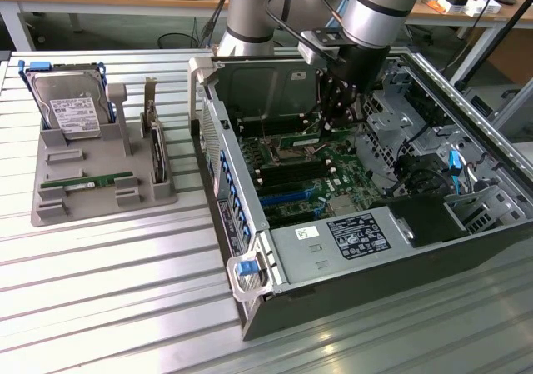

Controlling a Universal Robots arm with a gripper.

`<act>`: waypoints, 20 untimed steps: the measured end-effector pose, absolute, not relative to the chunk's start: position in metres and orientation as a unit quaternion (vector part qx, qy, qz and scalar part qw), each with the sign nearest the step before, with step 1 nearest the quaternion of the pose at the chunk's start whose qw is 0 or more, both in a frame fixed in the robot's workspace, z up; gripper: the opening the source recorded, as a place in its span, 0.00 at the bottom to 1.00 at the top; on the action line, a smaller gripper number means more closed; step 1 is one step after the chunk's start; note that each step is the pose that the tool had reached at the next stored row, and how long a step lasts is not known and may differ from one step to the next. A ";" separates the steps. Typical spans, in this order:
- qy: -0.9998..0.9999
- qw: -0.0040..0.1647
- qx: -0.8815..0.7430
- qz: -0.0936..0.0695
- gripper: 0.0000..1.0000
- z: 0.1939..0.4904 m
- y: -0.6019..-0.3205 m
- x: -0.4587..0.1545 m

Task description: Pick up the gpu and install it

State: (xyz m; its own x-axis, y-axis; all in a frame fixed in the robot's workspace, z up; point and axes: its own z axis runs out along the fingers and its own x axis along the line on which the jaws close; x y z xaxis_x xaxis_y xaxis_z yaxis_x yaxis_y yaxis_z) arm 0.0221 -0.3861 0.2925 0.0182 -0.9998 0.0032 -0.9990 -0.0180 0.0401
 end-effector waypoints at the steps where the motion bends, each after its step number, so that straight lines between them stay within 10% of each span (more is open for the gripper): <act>1: -0.701 0.015 0.713 -0.013 0.12 0.292 -0.386 0.022; 20: -0.701 0.015 0.713 -0.013 0.12 0.288 -0.386 0.022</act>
State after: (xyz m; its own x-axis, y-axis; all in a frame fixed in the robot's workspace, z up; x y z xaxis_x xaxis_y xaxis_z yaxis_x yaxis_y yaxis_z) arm 0.0221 -0.3861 0.2882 0.0182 -0.9998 0.0032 -0.9990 -0.0181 0.0400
